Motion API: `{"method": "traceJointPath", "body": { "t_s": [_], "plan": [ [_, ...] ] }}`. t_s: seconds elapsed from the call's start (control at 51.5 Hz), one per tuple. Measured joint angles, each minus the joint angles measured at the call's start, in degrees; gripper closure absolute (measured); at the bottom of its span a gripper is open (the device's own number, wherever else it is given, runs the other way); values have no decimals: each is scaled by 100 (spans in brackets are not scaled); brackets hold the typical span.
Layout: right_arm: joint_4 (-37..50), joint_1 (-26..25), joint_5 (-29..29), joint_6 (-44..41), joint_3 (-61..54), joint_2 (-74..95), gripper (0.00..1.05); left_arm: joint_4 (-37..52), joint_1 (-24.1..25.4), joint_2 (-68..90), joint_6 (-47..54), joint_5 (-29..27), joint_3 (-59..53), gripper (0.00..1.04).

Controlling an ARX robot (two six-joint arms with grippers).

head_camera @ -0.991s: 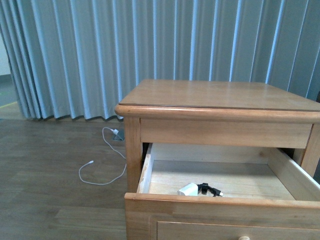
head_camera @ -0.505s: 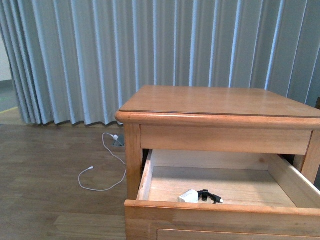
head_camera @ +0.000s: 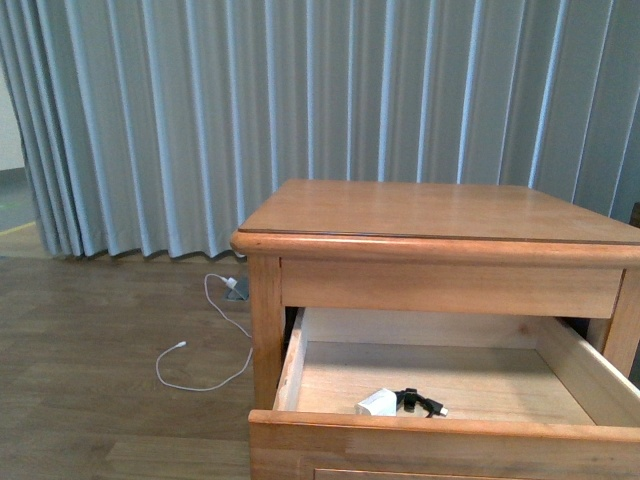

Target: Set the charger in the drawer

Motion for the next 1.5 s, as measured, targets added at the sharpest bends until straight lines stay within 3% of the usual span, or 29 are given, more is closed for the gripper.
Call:
{"method": "traceJointPath", "body": {
  "t_s": [0.797, 0.894, 1.244, 1.283, 1.38, 1.496],
  "plan": [
    [0, 0, 0, -2, 0, 0, 8, -817, 9, -1362, 4, 31, -459, 101],
    [0, 0, 2, 0, 0, 0, 8, -1714, 9, -2085, 4, 33, -459, 101],
    [0, 0, 2, 0, 0, 0, 8, -1821, 9, -2321, 4, 31, -459, 100],
    [26, 31, 114, -20, -7, 11, 8, -1821, 9, -2321, 2, 31, -459, 96],
    [136, 409, 1307, -188, -39, 136, 8, -1821, 9, -2321, 4, 31, -459, 78],
    [-201, 673, 1266, -190, 33, 756, 8, -1821, 9, -2321, 4, 31, -459, 55]
  ]
}}
